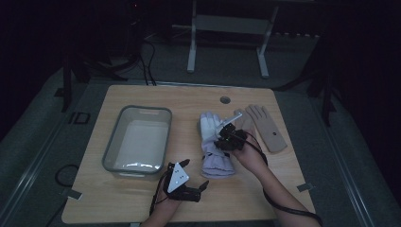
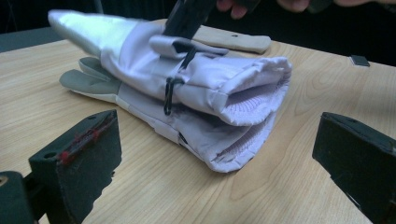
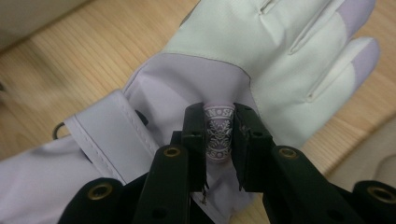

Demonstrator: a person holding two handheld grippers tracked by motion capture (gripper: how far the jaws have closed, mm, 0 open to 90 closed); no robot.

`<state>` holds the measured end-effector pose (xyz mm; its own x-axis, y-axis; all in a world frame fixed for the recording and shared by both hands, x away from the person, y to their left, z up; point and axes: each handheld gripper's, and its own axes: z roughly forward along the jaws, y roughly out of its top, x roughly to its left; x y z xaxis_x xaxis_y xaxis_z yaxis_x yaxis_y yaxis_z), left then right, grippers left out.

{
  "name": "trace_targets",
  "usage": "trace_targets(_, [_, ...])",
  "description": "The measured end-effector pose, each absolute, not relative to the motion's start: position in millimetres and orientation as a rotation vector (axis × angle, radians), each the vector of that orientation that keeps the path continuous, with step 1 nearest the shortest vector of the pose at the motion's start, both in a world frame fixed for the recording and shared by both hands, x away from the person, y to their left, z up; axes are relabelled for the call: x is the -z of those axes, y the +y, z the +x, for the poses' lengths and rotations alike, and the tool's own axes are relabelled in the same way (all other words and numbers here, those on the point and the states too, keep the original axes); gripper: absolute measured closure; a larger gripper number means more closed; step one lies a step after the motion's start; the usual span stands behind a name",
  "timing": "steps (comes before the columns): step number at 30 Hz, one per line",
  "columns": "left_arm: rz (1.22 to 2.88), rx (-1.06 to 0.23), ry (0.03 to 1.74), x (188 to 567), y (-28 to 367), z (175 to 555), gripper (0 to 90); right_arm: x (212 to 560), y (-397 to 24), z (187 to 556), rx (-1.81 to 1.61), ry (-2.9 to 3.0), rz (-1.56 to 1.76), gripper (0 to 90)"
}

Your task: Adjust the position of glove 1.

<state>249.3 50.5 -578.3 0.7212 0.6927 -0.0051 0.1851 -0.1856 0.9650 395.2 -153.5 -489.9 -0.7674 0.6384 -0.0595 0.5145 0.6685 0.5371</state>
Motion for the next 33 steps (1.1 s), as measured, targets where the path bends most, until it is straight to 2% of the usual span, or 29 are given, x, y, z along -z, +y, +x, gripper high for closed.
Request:
trace_targets(6, [1.735,-0.529,0.703,578.2,50.9,249.6,1.5,501.4,-150.3,397.6,-0.734,2.659,0.945,72.7])
trace_targets(10, [1.736,-0.530,0.711,578.1,51.3,250.1,1.5,503.1,-150.7,397.1,-0.753,2.655,0.942,66.7])
trace_targets(14, [1.734,-0.530,0.724,578.2,51.8,250.5,1.5,496.9,-155.0,395.6,-0.813,2.650,0.950,61.8])
trace_targets(16, [1.732,-0.525,0.724,578.1,52.4,250.8,1.5,483.5,-162.1,391.4,-0.864,2.626,0.950,56.8])
trace_targets(19, [1.713,-0.537,0.717,576.9,53.0,249.3,1.5,469.5,-173.8,389.2,-0.908,2.574,0.965,54.0])
trace_targets(23, [1.703,-0.540,0.718,576.2,53.2,248.4,1.5,460.7,-190.8,389.9,-0.923,2.522,1.014,52.1])
trace_targets(29, [1.679,-0.543,0.722,575.3,54.1,248.5,1.5,466.7,-204.1,388.2,-0.922,2.518,1.064,51.4])
trace_targets(33, [1.679,-0.496,0.770,573.2,53.8,253.8,1.5,471.5,-210.9,390.6,-0.960,2.504,1.119,50.5])
